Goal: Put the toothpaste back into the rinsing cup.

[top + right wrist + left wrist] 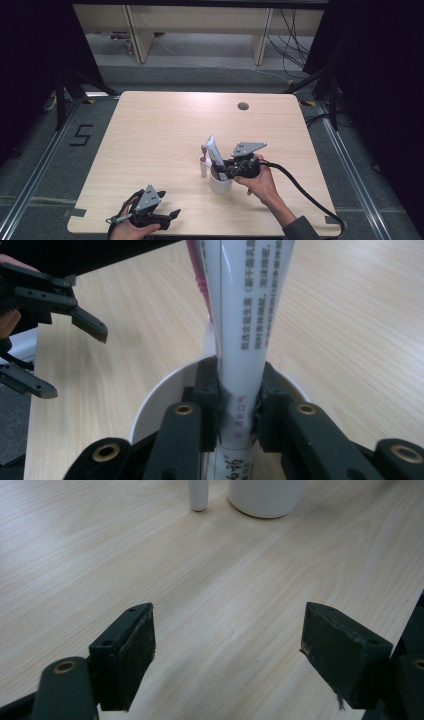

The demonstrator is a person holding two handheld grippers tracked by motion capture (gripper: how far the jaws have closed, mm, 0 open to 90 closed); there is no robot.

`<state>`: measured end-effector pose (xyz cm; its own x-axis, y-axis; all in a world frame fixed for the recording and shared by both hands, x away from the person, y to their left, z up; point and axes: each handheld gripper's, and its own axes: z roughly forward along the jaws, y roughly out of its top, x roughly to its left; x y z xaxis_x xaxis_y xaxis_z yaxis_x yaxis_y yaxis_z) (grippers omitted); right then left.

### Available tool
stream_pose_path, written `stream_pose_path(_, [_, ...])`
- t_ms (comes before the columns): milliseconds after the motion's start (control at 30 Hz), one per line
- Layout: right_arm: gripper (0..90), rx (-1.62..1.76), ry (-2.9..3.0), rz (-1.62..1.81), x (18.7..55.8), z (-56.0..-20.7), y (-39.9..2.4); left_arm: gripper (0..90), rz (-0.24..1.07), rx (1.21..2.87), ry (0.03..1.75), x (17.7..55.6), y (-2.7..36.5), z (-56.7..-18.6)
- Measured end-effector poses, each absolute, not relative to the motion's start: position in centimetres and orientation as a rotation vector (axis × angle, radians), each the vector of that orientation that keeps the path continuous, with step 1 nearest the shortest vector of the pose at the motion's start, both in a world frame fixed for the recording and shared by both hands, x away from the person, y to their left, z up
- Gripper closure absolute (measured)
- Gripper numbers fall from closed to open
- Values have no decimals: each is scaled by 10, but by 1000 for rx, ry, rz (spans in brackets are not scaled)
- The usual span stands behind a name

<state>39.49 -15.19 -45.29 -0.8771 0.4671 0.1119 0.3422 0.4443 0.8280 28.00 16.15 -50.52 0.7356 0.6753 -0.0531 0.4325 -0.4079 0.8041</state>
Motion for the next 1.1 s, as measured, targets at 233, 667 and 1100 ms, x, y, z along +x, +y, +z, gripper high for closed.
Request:
stream_pose_path(233, [752,748,2567,1423,392,-456,-153,213,352,2066,838,279,162,-504])
stream_pose_path(667, [607,759,2507,1506,390,-440,-168,213,349,2061,838,280,161,-505])
stream_pose_path(1100, [504,788,2484,1502,387,-427,-180,213,353,2068,833,280,163,-504])
